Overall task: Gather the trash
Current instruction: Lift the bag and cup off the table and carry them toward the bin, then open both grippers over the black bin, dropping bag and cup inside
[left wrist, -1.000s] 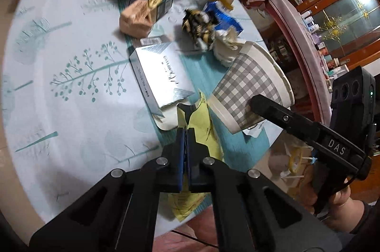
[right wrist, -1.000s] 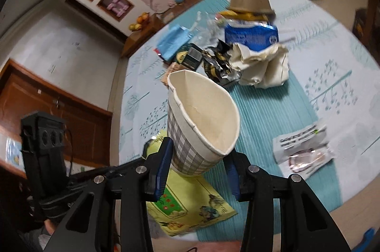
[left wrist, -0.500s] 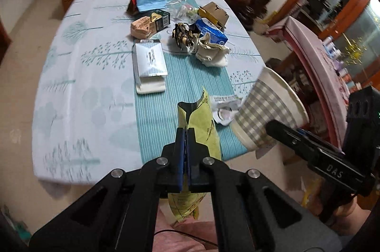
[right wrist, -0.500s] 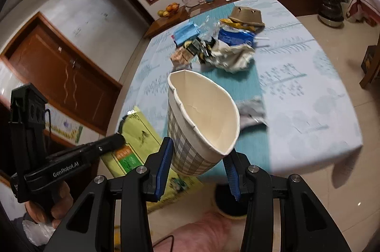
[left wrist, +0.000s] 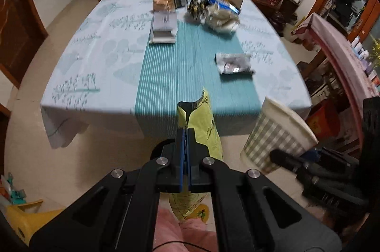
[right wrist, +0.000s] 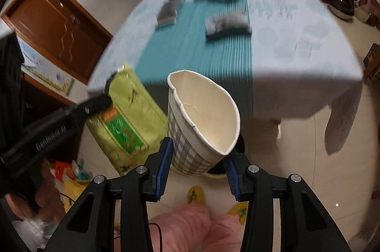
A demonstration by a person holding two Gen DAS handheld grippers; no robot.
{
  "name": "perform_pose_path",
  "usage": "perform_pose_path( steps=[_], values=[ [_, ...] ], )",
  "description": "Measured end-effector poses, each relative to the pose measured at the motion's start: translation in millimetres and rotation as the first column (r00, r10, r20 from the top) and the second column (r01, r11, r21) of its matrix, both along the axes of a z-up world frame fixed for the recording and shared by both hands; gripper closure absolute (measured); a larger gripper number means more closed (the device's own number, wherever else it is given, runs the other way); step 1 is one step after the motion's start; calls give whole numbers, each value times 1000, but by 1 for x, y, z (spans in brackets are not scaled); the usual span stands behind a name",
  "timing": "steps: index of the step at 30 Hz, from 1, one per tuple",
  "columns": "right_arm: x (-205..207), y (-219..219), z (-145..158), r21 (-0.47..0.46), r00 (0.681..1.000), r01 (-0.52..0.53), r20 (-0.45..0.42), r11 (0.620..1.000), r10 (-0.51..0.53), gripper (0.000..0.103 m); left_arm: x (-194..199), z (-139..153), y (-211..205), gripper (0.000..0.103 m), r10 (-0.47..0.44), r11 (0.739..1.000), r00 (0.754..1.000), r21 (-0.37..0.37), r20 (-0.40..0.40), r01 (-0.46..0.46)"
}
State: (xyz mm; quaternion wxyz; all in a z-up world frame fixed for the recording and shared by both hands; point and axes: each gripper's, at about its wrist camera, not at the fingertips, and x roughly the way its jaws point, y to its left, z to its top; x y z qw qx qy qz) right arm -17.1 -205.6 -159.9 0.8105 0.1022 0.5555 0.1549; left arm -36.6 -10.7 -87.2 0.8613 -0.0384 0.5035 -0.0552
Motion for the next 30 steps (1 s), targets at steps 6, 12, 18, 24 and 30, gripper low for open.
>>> perform_pose_path(
  steps=[6,12,18,24,30],
  values=[
    [-17,15,-95,-47,996,33,-85,998,-37,60,-2,-74,3,103,51,999,997,15,-65,-50],
    [-15,31,-202,-122,988,85,-121,989,-100,58,2,-166,14,103,103,995,992,23,-68,-101],
    [-5,52,-292,-175,986,97,-118,980,-119,51,10,-253,23,103,133,991,990,28,-46,-131],
    [0,65,-353,-191,979,129,-130,973,-155,44,14,-323,24,89,112,993,992,33,-60,-110],
    [15,68,-374,-203,972,152,-145,967,-183,43,17,-353,26,60,75,996,996,55,-49,-73]
  ],
)
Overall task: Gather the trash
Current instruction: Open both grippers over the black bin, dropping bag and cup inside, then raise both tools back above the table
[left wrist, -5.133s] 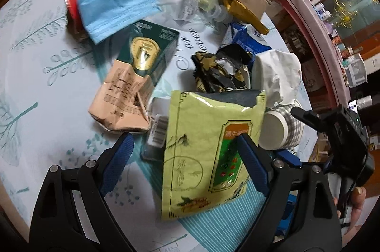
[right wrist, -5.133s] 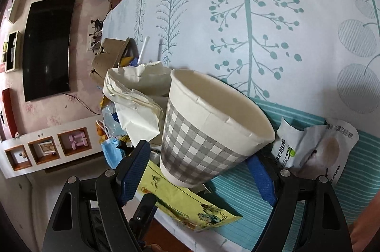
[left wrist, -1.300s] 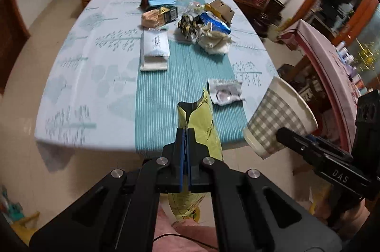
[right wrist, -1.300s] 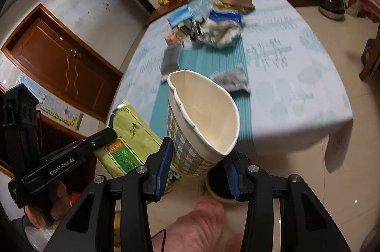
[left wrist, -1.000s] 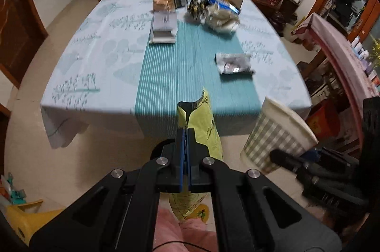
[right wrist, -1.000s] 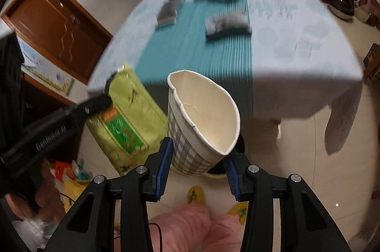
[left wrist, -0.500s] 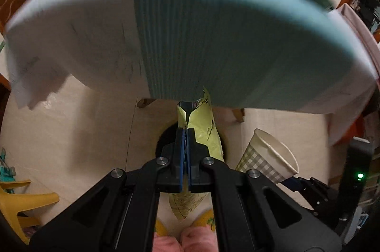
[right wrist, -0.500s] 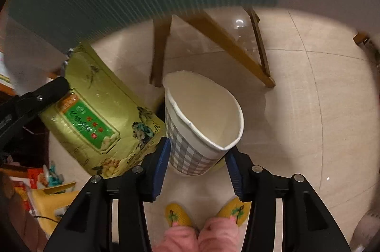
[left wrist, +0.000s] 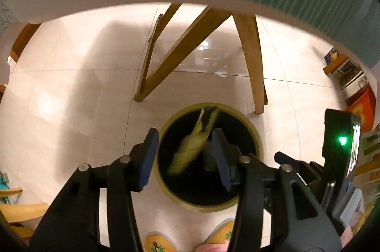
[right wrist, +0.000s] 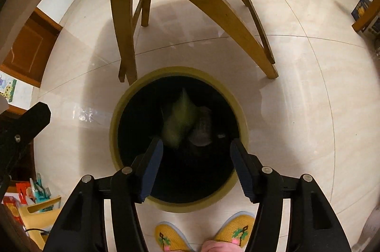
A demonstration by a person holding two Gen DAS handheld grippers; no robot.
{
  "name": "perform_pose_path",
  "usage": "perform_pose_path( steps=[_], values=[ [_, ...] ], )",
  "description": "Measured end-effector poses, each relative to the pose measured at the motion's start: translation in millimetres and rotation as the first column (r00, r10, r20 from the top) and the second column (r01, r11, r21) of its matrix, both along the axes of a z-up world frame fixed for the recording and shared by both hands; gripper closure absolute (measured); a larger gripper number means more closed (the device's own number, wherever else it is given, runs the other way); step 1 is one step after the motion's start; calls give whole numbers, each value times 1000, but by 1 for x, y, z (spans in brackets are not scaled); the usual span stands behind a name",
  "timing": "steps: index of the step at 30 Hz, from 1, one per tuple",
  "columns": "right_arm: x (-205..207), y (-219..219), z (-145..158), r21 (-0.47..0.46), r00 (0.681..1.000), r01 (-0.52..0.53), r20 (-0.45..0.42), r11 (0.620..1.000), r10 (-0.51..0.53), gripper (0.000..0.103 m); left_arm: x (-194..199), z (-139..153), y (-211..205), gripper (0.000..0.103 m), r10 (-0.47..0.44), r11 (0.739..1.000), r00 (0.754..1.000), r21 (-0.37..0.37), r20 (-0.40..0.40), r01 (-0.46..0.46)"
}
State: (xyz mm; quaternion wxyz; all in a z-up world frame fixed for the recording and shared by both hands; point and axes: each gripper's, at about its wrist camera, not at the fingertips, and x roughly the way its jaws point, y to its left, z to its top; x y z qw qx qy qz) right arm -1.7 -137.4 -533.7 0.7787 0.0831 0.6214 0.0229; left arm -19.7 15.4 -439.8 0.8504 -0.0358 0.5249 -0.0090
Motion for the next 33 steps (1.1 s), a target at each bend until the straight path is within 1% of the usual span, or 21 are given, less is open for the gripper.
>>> perform_pose_path(
  steps=[3,7,8,13,14,16,17,19,23,24,25,26,28,29,30,31,32,33],
  values=[
    [1,-1,5,-3,1000,0,3,1000,0,43,4,-5,1,60,-14,1000,1000,5,-4,14],
    [0,-2,21,-8,1000,-3,3,1000,4,43,4,3,1,60,-23,1000,1000,1,-4,23],
    [7,-4,22,-6,1000,0,0,1000,0,43,4,7,3,59,-27,1000,1000,2,-1,27],
    [4,-9,66,10,1000,22,16,1000,-22,43,0,39,4,59,-46,999,999,2,5,46],
    [3,-11,82,18,999,28,25,999,-28,43,0,46,5,60,-48,999,999,-1,8,48],
    [1,-13,106,25,999,34,37,999,-35,43,-2,67,4,59,-50,999,999,-5,15,50],
    [-1,-16,125,30,998,38,48,999,-40,43,-3,78,4,59,-51,999,999,-6,18,51],
    [-1,-20,148,38,997,42,60,998,-44,43,-4,104,4,59,-51,999,999,-7,15,51],
    [-9,-26,215,78,996,37,82,996,-43,43,-8,150,6,59,-50,999,999,-12,-10,50],
    [-11,-27,228,86,995,32,89,996,-39,43,-9,166,6,59,-53,999,999,-15,-11,53],
    [-12,-28,248,96,995,21,100,995,-31,43,-12,178,6,59,-55,998,998,-14,-8,55],
    [-15,-28,260,100,994,15,107,995,-26,43,-15,194,6,59,-58,998,998,-9,-1,58],
    [-16,-31,298,112,991,-9,135,994,-6,43,-19,220,4,59,-62,998,998,-3,8,62],
    [-16,-32,310,117,990,-16,144,993,-1,43,-21,234,5,59,-62,998,998,-4,12,62],
    [-16,-34,329,126,987,-27,160,992,7,43,-24,249,5,59,-61,998,998,-7,16,61],
    [-15,-36,342,128,985,-34,171,991,11,43,-26,266,5,59,-58,998,998,-16,24,58],
    [-14,-41,363,129,981,-41,193,991,16,43,-29,278,5,59,-54,998,998,-24,33,55],
    [-13,-43,376,130,978,-45,210,990,17,43,-32,296,4,59,-51,998,997,-32,50,53]
  ],
)
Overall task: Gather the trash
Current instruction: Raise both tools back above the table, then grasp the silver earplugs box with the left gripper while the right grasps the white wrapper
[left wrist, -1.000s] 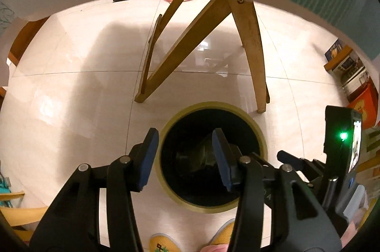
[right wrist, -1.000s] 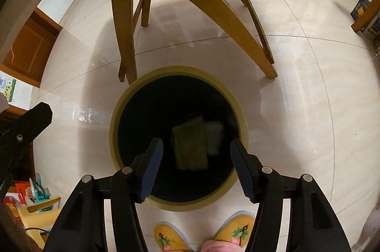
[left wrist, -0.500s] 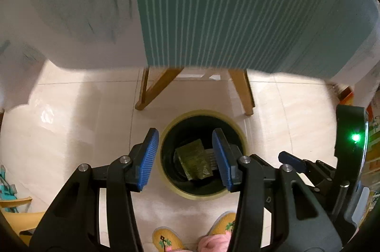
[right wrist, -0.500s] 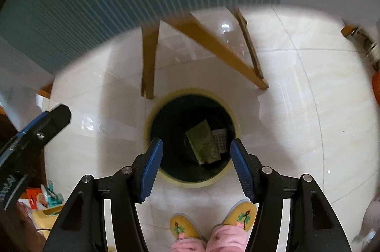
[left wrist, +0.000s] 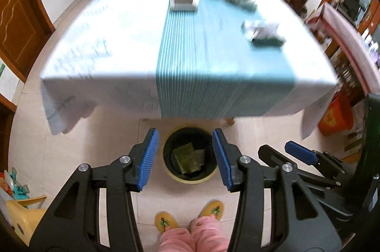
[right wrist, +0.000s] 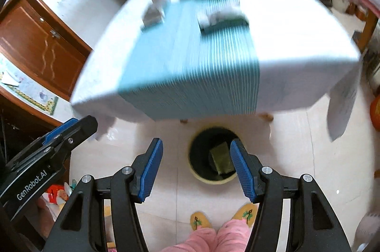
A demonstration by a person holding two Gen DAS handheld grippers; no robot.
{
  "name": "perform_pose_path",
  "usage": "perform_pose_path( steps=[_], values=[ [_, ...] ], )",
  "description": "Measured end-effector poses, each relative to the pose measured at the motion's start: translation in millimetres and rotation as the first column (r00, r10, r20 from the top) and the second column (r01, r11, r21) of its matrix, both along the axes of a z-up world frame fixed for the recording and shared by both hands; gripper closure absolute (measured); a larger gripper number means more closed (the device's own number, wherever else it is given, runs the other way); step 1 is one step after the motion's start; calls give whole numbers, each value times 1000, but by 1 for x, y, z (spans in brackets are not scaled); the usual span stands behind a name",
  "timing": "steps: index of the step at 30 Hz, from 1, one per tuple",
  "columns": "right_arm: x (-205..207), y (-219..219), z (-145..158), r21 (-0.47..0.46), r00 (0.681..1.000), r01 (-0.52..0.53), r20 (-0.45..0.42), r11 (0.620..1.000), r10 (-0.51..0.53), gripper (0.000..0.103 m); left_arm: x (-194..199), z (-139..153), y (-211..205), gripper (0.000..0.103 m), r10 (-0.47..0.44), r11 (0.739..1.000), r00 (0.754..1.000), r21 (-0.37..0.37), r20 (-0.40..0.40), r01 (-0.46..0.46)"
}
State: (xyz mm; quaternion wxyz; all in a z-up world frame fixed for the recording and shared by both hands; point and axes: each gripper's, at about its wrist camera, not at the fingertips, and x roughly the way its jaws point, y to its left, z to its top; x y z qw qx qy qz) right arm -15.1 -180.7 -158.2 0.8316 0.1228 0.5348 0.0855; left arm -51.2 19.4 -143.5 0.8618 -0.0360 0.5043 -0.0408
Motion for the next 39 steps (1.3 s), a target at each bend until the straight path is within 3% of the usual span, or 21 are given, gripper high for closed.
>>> perform_pose_path(
  steps=[3,9,12,15,19,28,32,36,39],
  values=[
    [6,-11,44,8,998,3,69,1000,-3,36,-3,51,-2,59,0,1000,998,-8,59,0],
    [14,-25,100,18,986,9,164,1000,-12,34,-4,137,-3,59,-2,999,986,-35,168,8],
    [24,-37,105,40,987,16,158,999,-22,32,-5,172,0,59,10,997,978,-76,209,6],
    [31,-43,101,58,989,36,138,998,-44,32,6,191,-1,59,12,998,979,-67,202,2],
    [53,-53,84,92,992,87,86,992,-95,32,22,195,-6,59,6,1000,981,14,196,-9],
    [109,-54,43,101,977,210,7,973,-211,32,93,152,4,59,-28,1000,997,16,76,27],
    [145,-51,24,126,945,327,-61,936,-322,32,139,134,9,59,-95,995,995,-3,31,95],
    [175,-42,6,137,908,415,-124,899,-400,32,202,110,17,59,-173,985,983,-37,-65,171],
    [193,-36,-8,134,867,493,-162,860,-472,32,240,95,24,59,-198,979,975,-63,-105,192]
  ],
)
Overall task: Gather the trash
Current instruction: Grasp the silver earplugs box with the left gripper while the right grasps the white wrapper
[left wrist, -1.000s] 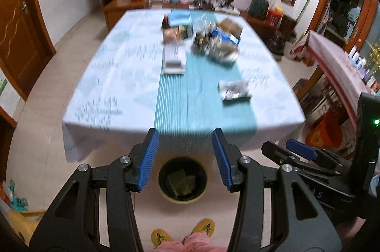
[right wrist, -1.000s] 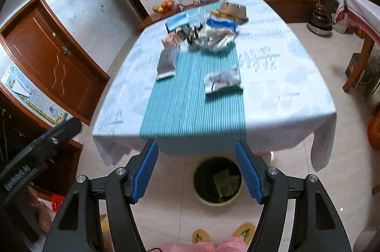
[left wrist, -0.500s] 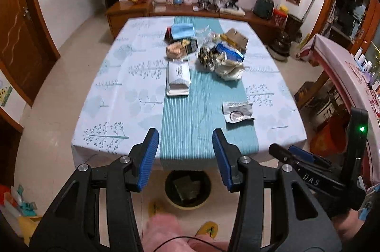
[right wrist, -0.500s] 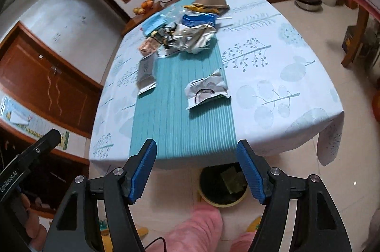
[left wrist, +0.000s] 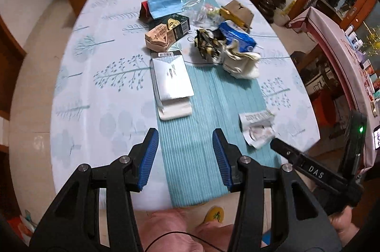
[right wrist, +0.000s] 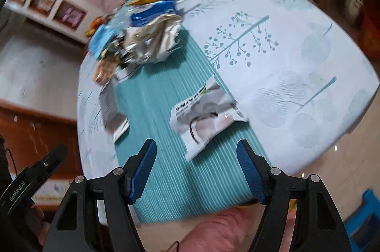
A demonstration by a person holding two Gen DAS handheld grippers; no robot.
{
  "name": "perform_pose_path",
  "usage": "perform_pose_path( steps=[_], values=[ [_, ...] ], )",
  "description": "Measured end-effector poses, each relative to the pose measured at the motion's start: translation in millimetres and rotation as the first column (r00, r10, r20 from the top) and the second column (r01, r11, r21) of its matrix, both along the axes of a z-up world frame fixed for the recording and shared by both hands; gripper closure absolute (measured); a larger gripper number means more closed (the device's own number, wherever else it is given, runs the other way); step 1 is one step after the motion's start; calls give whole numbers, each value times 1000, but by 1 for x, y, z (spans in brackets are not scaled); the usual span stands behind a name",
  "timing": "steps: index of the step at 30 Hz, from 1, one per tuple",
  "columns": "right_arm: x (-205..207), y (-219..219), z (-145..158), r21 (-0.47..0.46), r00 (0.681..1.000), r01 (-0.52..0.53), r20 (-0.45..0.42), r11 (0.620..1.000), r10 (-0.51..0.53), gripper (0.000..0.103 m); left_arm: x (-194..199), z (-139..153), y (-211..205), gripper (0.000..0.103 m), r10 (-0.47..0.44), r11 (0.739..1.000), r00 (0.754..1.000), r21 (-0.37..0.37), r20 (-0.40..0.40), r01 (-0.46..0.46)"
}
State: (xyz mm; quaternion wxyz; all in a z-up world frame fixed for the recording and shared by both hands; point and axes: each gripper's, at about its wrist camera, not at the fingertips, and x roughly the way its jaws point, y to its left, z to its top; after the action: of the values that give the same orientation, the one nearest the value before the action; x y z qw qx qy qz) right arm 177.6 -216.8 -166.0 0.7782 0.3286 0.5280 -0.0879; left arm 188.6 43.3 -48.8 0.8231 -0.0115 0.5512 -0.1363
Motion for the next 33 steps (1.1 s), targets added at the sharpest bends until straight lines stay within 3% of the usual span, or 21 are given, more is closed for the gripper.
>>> perform_pose_path(
  steps=[3,12,14,18,20,24,33],
  values=[
    [15,2,-14,23,996,84,-45,996,-83,32,38,-19,6,49,-17,999,998,-39,-62,15],
    [64,8,-21,-74,970,231,-56,970,-235,29,115,-71,15,47,-48,997,985,-67,-165,37],
    [73,14,-21,-119,971,220,-67,968,-229,32,126,-80,15,46,-44,996,980,-84,-195,29],
    [91,31,-21,-226,985,132,-77,965,-153,55,144,-96,11,44,-40,995,968,-99,-249,15],
    [91,35,-20,-252,988,107,-77,962,-131,58,150,-100,5,28,-49,996,965,-88,-259,27],
    [95,40,-21,-280,994,61,-74,958,-84,70,158,-104,-4,23,-24,998,966,-60,-257,8],
    [96,36,-20,-272,997,4,-75,962,-25,72,173,-123,-28,21,6,999,965,33,-264,2]
  ],
)
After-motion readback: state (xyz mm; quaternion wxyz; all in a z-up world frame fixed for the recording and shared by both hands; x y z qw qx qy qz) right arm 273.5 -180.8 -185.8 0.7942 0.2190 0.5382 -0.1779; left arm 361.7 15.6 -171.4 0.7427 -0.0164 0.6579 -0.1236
